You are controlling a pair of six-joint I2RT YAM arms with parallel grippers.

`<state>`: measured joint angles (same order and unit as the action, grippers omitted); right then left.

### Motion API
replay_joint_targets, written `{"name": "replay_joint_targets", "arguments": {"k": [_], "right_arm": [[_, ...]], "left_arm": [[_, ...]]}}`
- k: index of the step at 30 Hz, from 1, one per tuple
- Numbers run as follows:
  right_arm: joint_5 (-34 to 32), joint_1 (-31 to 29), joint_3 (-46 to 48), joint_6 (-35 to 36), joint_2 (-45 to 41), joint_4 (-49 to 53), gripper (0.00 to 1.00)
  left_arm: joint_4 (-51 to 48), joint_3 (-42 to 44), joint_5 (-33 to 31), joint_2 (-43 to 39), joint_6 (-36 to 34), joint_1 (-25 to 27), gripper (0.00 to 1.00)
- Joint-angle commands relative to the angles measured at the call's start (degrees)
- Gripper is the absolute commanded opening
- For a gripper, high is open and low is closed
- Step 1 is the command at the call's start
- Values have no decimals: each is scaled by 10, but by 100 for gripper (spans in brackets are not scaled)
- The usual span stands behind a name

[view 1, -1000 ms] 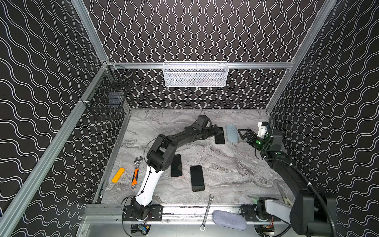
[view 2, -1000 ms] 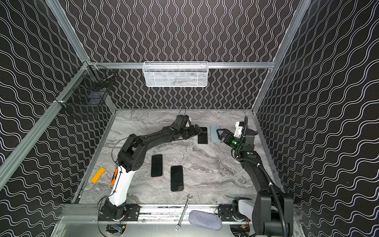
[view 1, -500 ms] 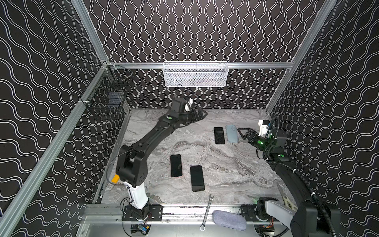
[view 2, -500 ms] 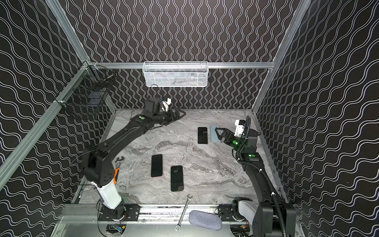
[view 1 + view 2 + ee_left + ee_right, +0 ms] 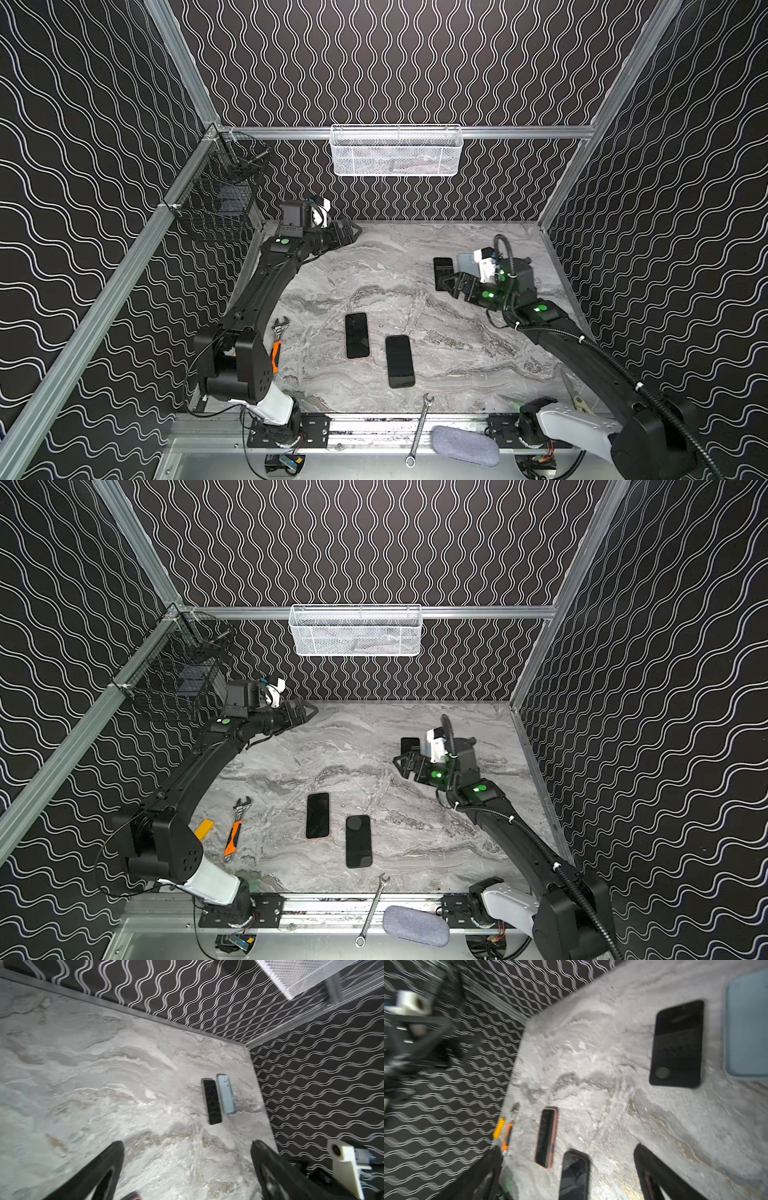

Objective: Take the phone out of the phone case

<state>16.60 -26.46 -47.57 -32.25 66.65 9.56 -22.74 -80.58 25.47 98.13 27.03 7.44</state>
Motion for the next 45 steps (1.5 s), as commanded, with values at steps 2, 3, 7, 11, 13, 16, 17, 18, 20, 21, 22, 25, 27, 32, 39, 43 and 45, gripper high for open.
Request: {"name": "replay_joint_targets", "arguments": {"k": [2, 3, 7, 11, 13, 16, 17, 18, 20, 21, 22, 25, 27, 32, 39, 43, 45], "right_arm": [[-146, -96, -12, -34, 20, 56, 100], [-166, -122, -15, -41, 28, 59, 100], [-255, -220, -55, -80, 82, 110, 100], [-327, -305, -92, -126, 143, 152, 100], [-343, -331, -115, -140, 165, 159, 100], [-356, -359, -126, -153, 188, 155, 100], [-357, -365, -129, -159, 196, 153, 100], [-357, -372, -134, -161, 203, 152, 100], [-360, -381, -138, -167, 215, 153, 100], [-363, -386, -139, -170, 222, 154, 100], [-363, -387, -139, -173, 227, 154, 100], [-360, -393, -138, -187, 242, 157, 100], [-360, -397, -136, -193, 246, 155, 100], [-363, -407, -145, -211, 268, 166, 100], [-373, -427, -159, -241, 295, 204, 100], [-364, -432, -151, -259, 298, 211, 100], [-361, -439, -148, -265, 298, 214, 100]], "left_arm": [[-20, 0, -59, 9, -46, -4, 99], [-20, 4, -64, 14, -42, -6, 99], [-20, 13, -50, 34, -15, -22, 99], [-18, 17, -22, 42, 13, -50, 99], [-18, 18, -23, 38, 17, -61, 99], [-18, 18, -12, 34, 25, -77, 99], [-18, 17, -10, 33, 25, -78, 99], [-18, 16, -13, 32, 21, -78, 99], [-18, 16, -14, 34, 18, -78, 99], [-18, 16, -12, 34, 19, -78, 99], [-18, 16, -8, 36, 20, -77, 99], [-18, 16, -1, 38, 24, -78, 99], [-18, 16, -3, 38, 23, -78, 99], [-18, 16, -6, 33, 21, -78, 99], [-18, 16, 0, 35, 25, -78, 99], [-18, 17, 0, 32, 26, -78, 99], [-18, 16, 1, 32, 27, -78, 99]]}}
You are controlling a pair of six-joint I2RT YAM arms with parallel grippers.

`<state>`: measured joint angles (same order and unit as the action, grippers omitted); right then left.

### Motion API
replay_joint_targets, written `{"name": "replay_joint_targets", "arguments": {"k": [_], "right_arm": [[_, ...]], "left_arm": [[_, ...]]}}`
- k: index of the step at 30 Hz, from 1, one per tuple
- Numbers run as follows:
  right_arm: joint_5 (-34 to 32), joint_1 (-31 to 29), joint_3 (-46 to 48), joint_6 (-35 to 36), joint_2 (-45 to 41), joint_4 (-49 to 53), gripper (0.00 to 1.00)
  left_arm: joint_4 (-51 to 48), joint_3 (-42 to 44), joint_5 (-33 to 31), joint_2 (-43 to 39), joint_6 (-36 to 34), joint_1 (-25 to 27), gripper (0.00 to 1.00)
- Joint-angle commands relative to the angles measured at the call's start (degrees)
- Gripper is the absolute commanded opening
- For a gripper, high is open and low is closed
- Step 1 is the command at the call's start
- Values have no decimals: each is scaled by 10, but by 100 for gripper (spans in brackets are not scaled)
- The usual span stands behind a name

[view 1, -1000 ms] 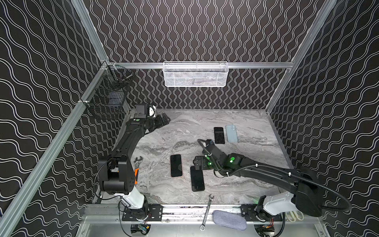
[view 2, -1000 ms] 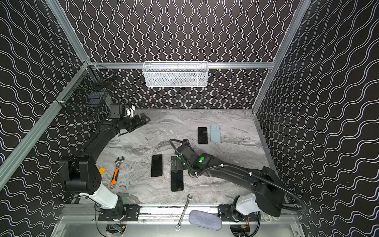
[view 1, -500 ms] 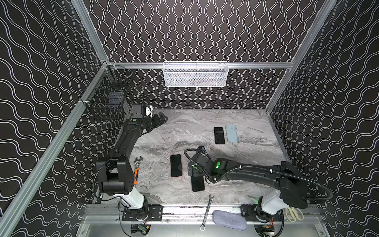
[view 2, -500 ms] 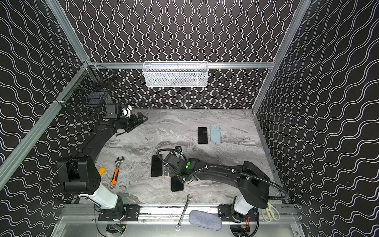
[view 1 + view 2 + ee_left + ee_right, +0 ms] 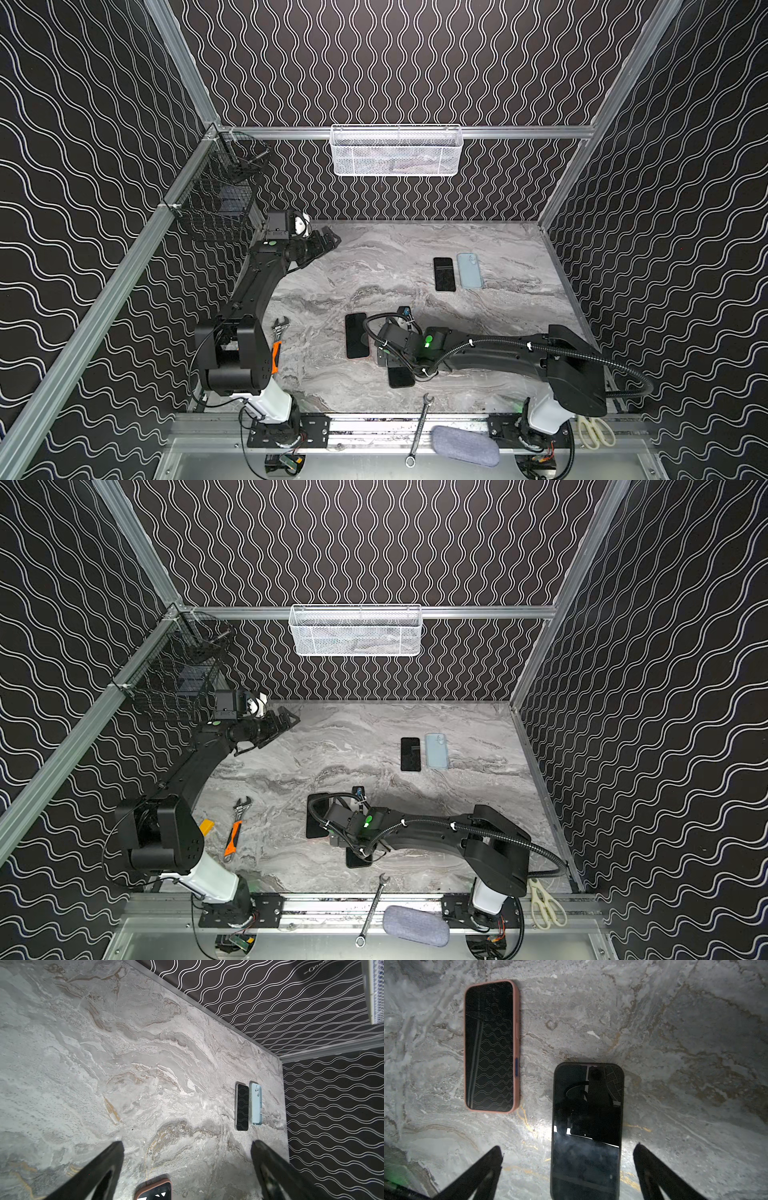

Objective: Take the phone out of the phone case

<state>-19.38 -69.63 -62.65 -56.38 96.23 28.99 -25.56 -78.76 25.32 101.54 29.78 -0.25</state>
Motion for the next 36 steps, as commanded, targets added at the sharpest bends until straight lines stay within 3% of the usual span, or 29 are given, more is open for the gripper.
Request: {"name": "replay_joint_targets", "arguments": {"k": [1, 36], "right_arm": [[0, -11, 5, -23, 3, 21, 100], [50, -24, 7, 41, 72, 39, 95]], "left_arm": [[10, -2, 7, -4, 0, 0, 99], [11, 2, 11, 0, 10, -1, 99]]}}
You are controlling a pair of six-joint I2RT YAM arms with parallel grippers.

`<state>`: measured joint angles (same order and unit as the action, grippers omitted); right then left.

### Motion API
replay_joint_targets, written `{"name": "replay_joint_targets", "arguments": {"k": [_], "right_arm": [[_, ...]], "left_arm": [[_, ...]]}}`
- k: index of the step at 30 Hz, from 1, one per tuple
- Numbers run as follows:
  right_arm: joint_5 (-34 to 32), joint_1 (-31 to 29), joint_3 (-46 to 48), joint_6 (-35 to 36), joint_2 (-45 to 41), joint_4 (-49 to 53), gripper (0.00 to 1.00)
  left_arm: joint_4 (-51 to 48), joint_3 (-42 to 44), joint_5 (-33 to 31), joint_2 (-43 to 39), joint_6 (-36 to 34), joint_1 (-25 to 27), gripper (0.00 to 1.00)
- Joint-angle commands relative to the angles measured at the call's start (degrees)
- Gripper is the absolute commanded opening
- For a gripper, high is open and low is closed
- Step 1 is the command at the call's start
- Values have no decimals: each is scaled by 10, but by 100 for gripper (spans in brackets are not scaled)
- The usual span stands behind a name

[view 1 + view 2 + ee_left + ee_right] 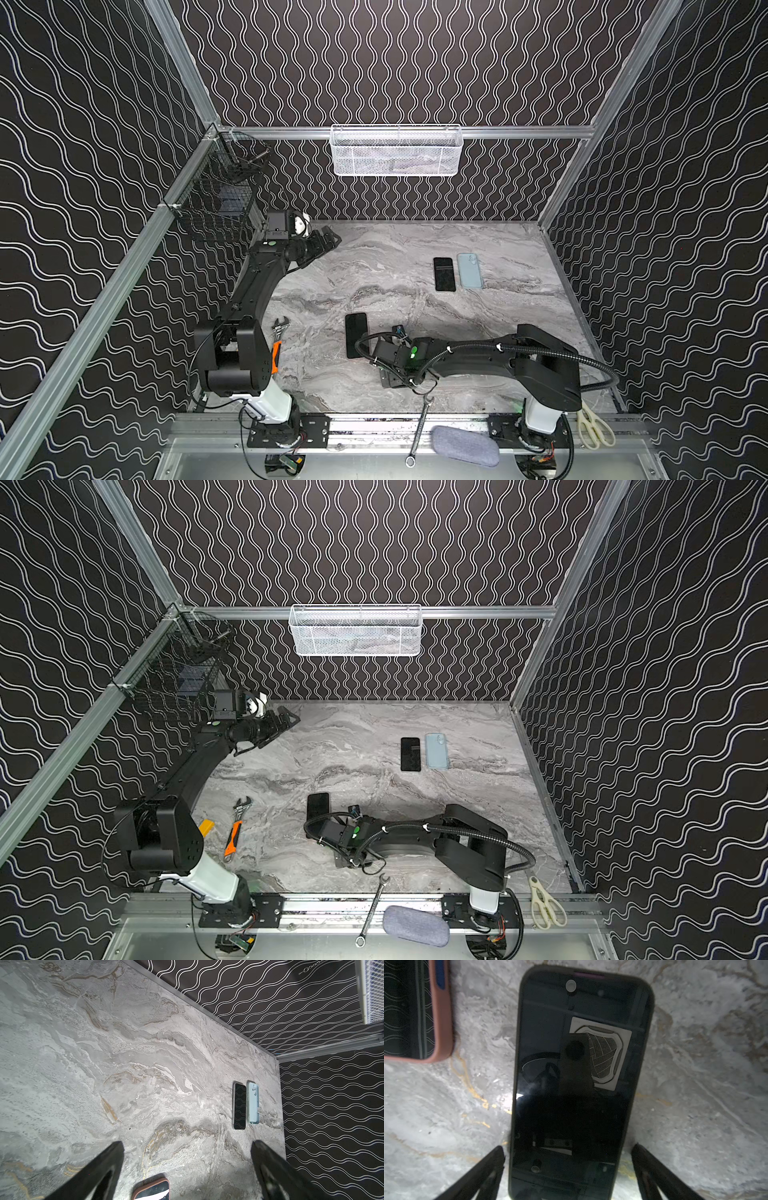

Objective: Take the phone out of the phone case

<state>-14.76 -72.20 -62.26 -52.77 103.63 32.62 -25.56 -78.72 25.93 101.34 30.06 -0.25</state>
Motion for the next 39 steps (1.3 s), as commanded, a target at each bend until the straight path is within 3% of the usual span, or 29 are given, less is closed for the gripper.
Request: {"name": "replay_joint_targets", "arguments": {"k": [1, 12, 28, 33, 36, 39], "right_arm": [[7, 2, 3, 6, -2, 2, 94], [11, 4, -1, 25, 12, -2, 86], [21, 6, -22, 38, 41, 14, 87], [18, 9, -7, 30, 28, 5, 82], [21, 11, -7, 29, 27, 19, 89], [22, 11, -2, 31, 26, 19, 88]], "left_arm": [[11, 1, 0, 2, 4, 0, 99], [11, 1, 7, 9, 7, 1, 99], [11, 1, 0, 9, 4, 2, 99], [11, 0, 7, 10, 7, 2, 99], [10, 0, 1, 10, 3, 2, 99], [11, 0, 9, 11, 7, 2, 99]]}}
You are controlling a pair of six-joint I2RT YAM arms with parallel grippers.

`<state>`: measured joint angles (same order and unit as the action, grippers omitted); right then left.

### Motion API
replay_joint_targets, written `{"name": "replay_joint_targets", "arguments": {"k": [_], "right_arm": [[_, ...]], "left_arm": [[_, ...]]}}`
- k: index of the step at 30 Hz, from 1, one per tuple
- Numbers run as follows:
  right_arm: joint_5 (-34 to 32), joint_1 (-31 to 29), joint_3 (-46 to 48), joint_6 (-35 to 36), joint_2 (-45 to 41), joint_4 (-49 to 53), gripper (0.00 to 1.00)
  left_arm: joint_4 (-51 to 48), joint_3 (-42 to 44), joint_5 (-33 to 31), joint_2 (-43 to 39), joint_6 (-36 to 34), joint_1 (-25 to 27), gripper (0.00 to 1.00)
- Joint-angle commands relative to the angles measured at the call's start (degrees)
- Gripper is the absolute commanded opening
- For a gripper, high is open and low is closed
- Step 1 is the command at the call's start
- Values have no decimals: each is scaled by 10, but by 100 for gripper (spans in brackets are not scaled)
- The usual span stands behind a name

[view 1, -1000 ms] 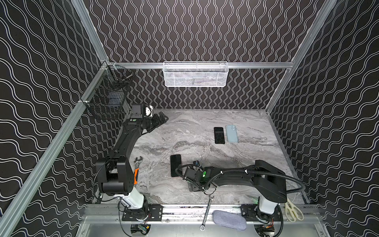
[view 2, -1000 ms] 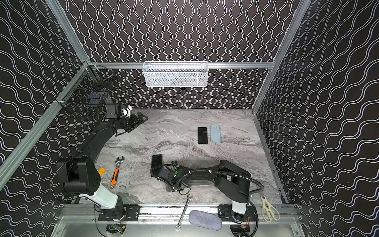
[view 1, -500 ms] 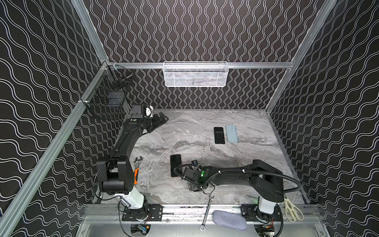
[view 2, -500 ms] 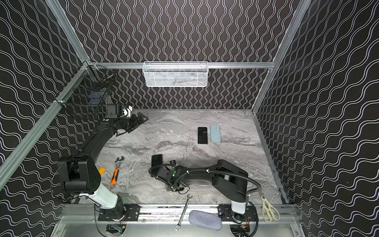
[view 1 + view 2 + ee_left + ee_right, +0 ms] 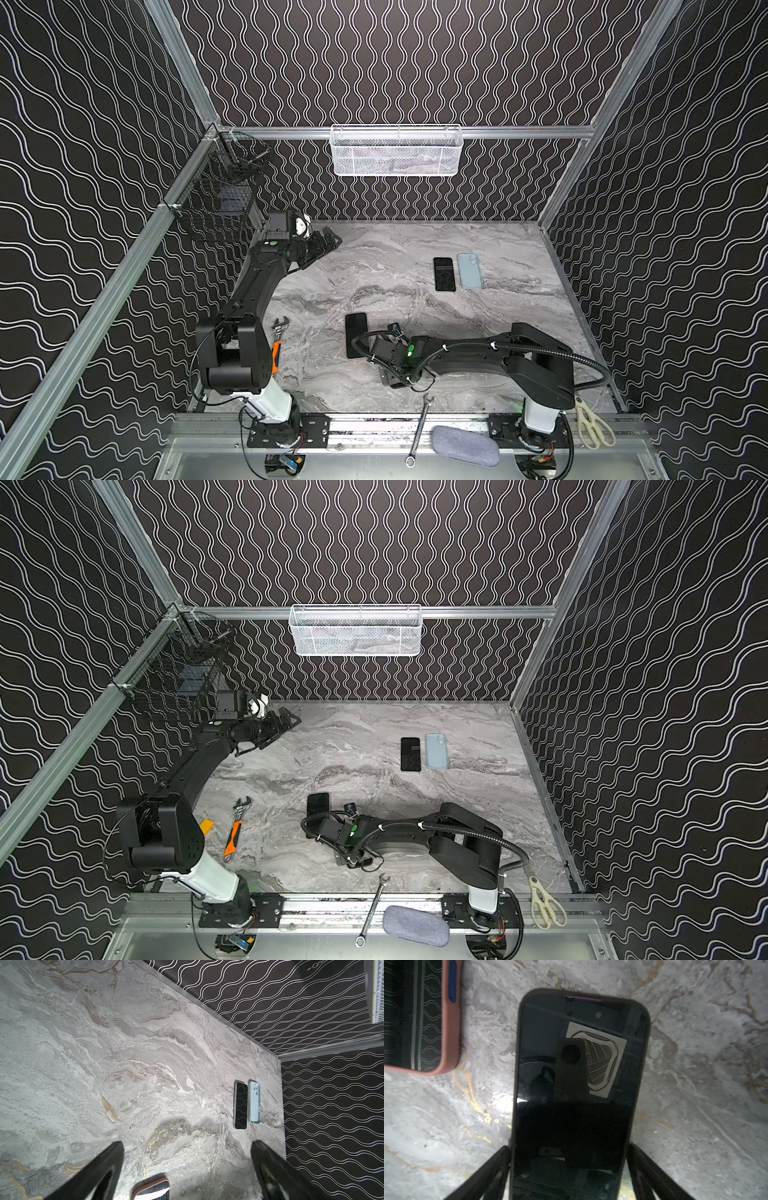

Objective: Take the phone out of the phone case

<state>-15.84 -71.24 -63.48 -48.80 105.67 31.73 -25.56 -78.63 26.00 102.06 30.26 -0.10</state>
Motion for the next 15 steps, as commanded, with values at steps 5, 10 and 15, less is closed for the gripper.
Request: {"name": "replay_joint_targets", "arguments": {"k": [5, 10, 15], "right_arm": [[44, 2, 26, -9, 1, 8, 80], [49, 7, 43, -10, -18, -15, 75], [47, 21, 60, -7, -41, -40, 72]], "left_arm": [[11, 0, 4, 6, 4, 0, 99], [11, 1, -1, 5, 3, 1, 99], [11, 0, 2, 4, 4, 5, 99]]}}
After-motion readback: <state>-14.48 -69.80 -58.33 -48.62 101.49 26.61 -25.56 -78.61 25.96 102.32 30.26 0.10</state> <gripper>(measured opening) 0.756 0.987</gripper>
